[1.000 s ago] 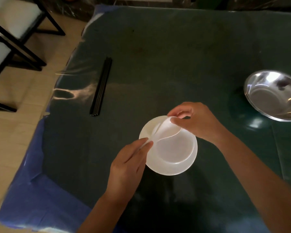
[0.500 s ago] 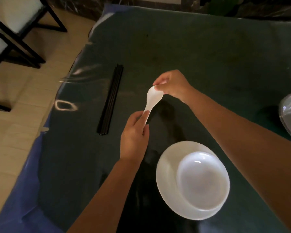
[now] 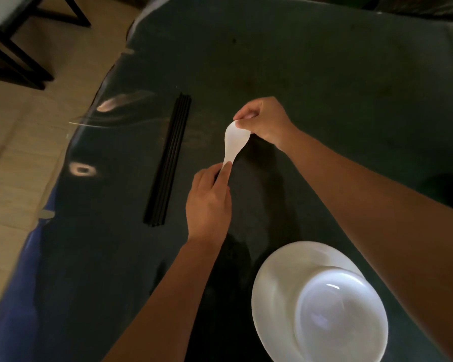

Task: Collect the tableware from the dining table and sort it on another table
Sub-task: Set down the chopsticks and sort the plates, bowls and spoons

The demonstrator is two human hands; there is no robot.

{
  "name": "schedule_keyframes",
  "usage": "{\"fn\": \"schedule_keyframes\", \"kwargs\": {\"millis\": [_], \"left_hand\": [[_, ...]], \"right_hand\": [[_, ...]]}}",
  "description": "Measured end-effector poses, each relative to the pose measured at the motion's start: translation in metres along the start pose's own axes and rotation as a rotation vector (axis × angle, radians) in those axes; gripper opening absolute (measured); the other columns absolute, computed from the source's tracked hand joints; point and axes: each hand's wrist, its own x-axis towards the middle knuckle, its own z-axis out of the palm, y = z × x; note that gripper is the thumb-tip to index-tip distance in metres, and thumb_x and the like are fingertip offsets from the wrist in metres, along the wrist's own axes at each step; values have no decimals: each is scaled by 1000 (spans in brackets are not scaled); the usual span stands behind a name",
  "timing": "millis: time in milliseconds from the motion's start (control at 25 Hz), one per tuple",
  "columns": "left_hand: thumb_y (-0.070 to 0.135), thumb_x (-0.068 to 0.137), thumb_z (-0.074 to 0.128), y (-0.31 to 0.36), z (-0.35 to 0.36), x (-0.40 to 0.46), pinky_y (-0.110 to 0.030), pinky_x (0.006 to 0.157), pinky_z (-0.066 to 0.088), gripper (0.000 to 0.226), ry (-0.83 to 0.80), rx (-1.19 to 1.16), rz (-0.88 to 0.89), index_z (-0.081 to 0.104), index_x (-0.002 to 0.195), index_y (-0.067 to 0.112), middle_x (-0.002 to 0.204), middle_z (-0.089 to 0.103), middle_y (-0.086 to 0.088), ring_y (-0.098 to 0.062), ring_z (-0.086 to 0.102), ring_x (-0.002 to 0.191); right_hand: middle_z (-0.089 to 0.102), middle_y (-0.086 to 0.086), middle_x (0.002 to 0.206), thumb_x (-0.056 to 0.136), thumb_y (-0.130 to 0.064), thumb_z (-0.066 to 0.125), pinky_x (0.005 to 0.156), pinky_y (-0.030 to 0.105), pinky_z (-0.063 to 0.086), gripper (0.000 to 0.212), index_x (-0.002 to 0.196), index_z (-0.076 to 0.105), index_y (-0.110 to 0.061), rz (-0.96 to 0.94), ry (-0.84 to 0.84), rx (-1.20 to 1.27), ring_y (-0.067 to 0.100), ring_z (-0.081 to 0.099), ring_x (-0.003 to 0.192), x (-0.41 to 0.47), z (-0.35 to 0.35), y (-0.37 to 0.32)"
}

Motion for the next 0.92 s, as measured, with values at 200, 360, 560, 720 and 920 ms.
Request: {"fn": "schedule_keyframes", "kwargs": {"millis": [200,360,560,720,920], "left_hand": [[0,83,62,-4,4,-7,-38,87,51,42,-15,3,22,56,124,2,119,62,-16,-30,56,108],[4,85,60,-4,7,-13,-41,94,47,46,-51,38,13,50,130,4,135,49,-20,-31,51,116],[13,89,55,16,-13,-16,-42,107,36,52,-88,-23,-56,38,138,8,146,37,-17,-30,35,134],[26,87,54,50,-51,-41,-26,92,41,46,0,-144,0,48,131,17,128,55,-6,-15,50,116],[48,80,48,75,-79,-108,-30,80,53,44,-381,-353,-227,52,122,35,111,58,17,1,59,92]], "right_hand": [[64,-9,79,80,-17,68,67,13,44,10,89,71,-18,-31,46,-54,2,57,72,-2,7,7],[66,3,102,86,-24,60,78,29,51,21,105,65,-16,-226,77,-381,14,60,87,-12,8,9],[61,5,110,87,-27,58,77,33,51,26,111,61,-17,-303,123,-496,19,60,93,-57,-16,-3],[60,4,109,86,-28,58,77,37,51,25,109,62,-20,-263,142,-476,19,59,95,-150,-49,1],[59,-5,112,81,-27,64,80,39,54,30,111,61,-26,44,310,-280,17,59,96,-291,-63,29]]}}
